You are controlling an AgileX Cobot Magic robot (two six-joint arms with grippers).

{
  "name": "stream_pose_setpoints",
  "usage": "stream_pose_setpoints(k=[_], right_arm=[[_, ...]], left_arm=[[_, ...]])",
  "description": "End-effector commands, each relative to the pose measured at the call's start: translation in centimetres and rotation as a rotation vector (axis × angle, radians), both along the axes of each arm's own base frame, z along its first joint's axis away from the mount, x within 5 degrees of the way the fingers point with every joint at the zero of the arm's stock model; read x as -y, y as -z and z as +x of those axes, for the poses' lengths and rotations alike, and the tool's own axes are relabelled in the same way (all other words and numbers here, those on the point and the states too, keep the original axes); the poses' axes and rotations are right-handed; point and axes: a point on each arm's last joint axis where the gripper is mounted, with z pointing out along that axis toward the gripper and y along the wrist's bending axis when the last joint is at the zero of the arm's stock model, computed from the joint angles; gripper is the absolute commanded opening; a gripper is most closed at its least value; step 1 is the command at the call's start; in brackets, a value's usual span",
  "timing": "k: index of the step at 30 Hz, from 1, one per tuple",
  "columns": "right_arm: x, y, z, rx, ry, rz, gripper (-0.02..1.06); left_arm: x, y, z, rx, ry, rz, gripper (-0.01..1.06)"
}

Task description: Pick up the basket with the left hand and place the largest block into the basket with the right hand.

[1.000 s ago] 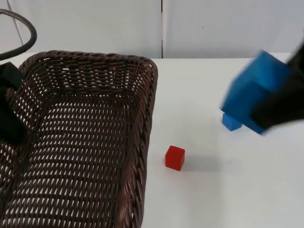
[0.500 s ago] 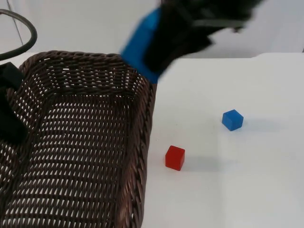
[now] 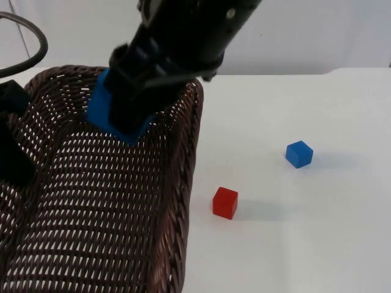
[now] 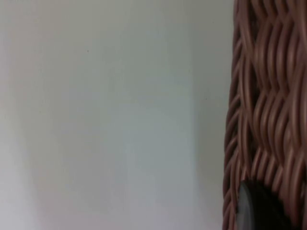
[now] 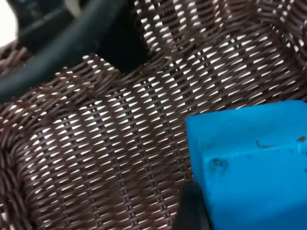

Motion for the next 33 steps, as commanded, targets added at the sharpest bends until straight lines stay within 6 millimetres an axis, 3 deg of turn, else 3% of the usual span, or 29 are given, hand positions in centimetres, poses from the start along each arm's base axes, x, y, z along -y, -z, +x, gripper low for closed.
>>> stream_pose_setpoints(k=[1, 9, 12, 13, 16, 17, 19, 21, 33], right_arm=[[-0.4, 0.1, 0.0, 0.010, -0.011, 0.004, 0.00], [-0.7, 1.6, 0.3, -0.017, -0.012, -0.025, 0.03], [-0.7, 1.6, 0.3, -0.019, -0.013, -0.027, 0.19], [-0.7, 1.6, 0.3, -0.019, -0.013, -0.027, 0.19], [-0.7, 1.6, 0.3, -0.020, -0.013, -0.028, 0.46], [-0.7, 1.6, 0.3, -0.020, -0.013, -0.028, 0.46], [-0.7, 1.6, 0.3, -0.020, -0.013, -0.028, 0.63], [-0.7, 1.6, 0.2, -0.021, -0.014, -0.029, 0.70], [0.2, 1.6, -0.2, -0.040, -0.047, -0.121, 0.71]], left_arm=[[0.0, -0.3, -0.1, 0.009, -0.008, -0.014, 0.00], [0.0, -0.3, -0.1, 0.009, -0.008, -0.014, 0.00], [0.0, -0.3, -0.1, 0.009, -0.008, -0.015, 0.00], [0.0, -0.3, -0.1, 0.009, -0.008, -0.015, 0.00], [0.0, -0.3, -0.1, 0.008, -0.008, -0.016, 0.00], [0.0, -0.3, -0.1, 0.008, -0.008, -0.016, 0.00], [0.0, -0.3, -0.1, 0.008, -0.008, -0.016, 0.00], [0.0, -0.3, -0.1, 0.006, -0.007, -0.017, 0.00], [0.0, -0.3, -0.1, 0.005, -0.006, -0.017, 0.00]])
